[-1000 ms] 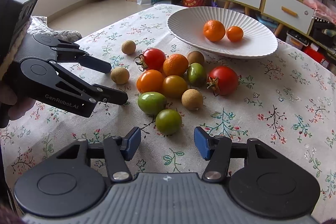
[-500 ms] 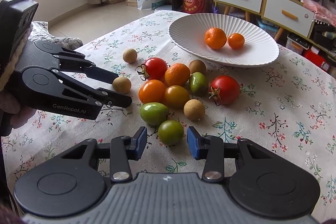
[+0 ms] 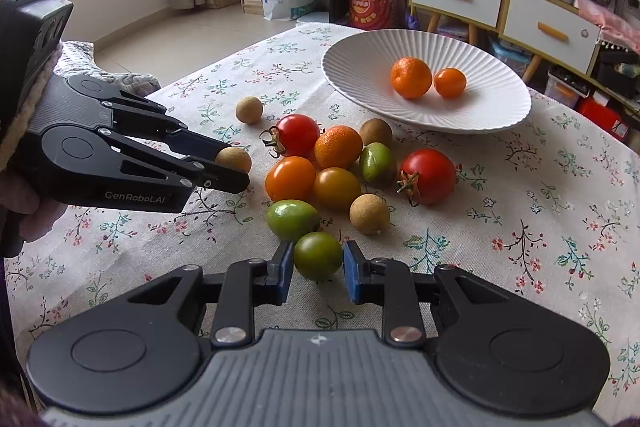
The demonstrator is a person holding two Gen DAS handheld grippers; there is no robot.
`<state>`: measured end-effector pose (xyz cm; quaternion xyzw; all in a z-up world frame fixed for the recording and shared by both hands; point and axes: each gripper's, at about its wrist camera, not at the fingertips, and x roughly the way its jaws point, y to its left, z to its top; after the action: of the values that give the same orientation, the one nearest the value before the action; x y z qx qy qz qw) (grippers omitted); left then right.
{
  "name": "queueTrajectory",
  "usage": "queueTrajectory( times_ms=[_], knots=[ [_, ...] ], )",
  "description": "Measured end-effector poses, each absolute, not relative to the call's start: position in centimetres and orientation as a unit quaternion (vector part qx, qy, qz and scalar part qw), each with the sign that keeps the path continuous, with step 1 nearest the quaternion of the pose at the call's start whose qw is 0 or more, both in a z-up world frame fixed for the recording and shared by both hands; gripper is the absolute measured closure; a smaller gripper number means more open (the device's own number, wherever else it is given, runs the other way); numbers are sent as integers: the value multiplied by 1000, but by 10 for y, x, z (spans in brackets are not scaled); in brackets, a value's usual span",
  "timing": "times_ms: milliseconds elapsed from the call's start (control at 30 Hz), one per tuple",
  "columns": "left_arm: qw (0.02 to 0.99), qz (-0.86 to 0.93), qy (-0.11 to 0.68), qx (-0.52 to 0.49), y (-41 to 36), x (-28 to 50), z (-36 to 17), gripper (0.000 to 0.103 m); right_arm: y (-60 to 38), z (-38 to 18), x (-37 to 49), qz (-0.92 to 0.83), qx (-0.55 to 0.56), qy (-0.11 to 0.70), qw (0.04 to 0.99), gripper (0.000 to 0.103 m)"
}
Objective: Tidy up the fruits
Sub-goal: 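Grasp a brown kiwi-like fruit with the left tool while the right tool grasps a green tomato, then carry both fruits into the white bowl and open both tools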
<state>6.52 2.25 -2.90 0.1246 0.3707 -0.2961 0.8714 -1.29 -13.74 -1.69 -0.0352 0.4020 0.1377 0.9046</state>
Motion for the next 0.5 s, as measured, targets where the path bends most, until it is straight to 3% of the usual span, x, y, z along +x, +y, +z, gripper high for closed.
queueTrajectory(
  times_ms=[500],
  knots=[
    [876, -295, 364, 110, 15, 74, -10, 82, -148, 5, 0, 118, -16, 372, 921, 79]
  ],
)
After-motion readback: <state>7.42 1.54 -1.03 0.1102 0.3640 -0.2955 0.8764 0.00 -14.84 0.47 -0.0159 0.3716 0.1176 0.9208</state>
